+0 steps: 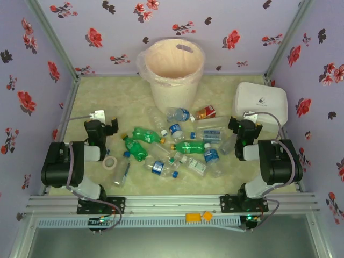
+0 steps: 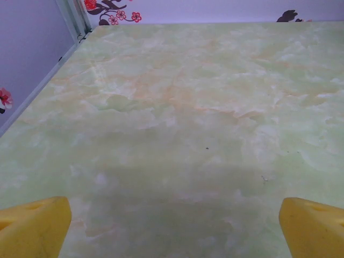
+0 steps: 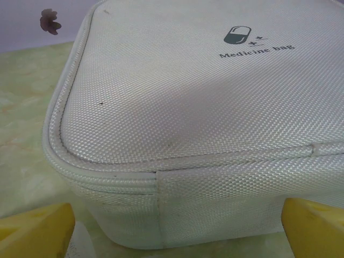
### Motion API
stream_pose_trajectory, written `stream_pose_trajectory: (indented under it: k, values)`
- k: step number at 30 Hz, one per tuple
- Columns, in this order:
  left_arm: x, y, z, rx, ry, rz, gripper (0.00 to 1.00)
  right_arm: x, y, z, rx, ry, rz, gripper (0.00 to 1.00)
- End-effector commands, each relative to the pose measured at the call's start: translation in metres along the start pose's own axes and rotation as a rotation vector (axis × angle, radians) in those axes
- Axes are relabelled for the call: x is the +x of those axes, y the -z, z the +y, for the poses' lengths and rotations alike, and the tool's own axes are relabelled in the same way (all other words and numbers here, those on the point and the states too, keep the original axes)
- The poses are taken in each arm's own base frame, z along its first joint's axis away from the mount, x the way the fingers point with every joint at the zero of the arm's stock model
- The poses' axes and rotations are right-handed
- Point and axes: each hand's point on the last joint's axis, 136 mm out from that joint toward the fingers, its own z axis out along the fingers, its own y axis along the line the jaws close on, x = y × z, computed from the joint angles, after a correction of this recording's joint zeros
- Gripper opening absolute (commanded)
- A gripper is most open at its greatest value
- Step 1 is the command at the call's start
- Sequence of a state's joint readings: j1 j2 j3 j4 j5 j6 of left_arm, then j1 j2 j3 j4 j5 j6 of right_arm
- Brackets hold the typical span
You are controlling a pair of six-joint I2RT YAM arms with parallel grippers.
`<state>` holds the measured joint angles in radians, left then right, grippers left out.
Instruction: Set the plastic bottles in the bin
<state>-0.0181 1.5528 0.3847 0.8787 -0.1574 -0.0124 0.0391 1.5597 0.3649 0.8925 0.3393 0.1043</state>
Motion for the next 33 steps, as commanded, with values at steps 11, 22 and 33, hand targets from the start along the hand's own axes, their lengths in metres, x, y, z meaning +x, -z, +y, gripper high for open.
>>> stream_pose_trajectory:
  k: [11, 22, 33]
  values:
    - [-0.01, -0.0012, 0.0022, 0.004, 0.017, -0.028, 1.0, -0.0087, -0.0014, 0.0031, -0.006, -0.01, -0.024, 0.99]
    - [-0.0098, -0.0014, 0.0029, 0.006, 0.02, -0.026, 1.0, -0.008, -0.0016, 0.0024, -0.004, -0.01, -0.022, 0.99]
    - [-0.0095, -0.001, 0.0027, 0.008, 0.019, -0.027, 1.0, -0.0085, -0.0015, 0.0025, -0.005, -0.01, -0.025, 0.99]
